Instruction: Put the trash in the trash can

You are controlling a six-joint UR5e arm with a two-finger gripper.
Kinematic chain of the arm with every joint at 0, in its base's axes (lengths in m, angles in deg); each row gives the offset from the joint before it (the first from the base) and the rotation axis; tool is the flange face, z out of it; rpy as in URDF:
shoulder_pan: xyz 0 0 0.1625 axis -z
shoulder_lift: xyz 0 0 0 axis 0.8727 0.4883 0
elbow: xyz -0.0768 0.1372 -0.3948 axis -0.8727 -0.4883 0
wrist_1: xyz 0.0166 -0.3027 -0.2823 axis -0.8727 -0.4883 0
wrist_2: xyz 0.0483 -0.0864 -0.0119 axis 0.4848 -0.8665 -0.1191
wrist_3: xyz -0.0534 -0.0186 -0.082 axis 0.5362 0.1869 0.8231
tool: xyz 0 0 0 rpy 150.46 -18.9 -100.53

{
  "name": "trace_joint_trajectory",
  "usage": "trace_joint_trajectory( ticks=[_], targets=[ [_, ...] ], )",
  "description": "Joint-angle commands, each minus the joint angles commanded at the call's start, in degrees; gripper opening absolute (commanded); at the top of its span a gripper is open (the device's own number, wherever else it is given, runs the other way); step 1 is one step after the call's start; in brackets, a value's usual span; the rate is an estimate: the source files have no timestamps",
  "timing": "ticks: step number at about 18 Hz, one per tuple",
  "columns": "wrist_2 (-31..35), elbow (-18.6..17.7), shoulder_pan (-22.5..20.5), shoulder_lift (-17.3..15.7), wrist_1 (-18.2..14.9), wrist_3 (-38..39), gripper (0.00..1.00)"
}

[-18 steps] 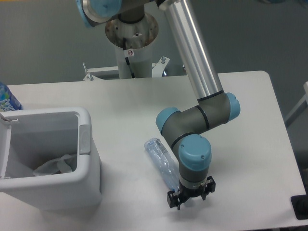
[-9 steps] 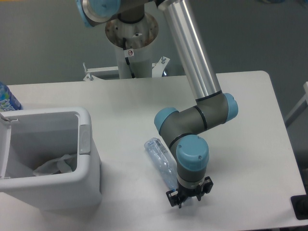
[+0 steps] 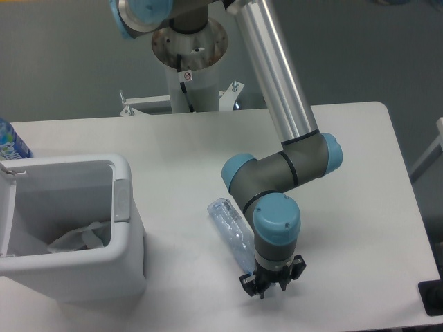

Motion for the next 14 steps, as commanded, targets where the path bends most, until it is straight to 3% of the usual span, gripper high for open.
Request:
trace_joint_trajectory(
  ticks=[14],
  targets=[
    [0.00,0.17,0.00,-0.09,0.00,-0.09,0.45]
  ],
)
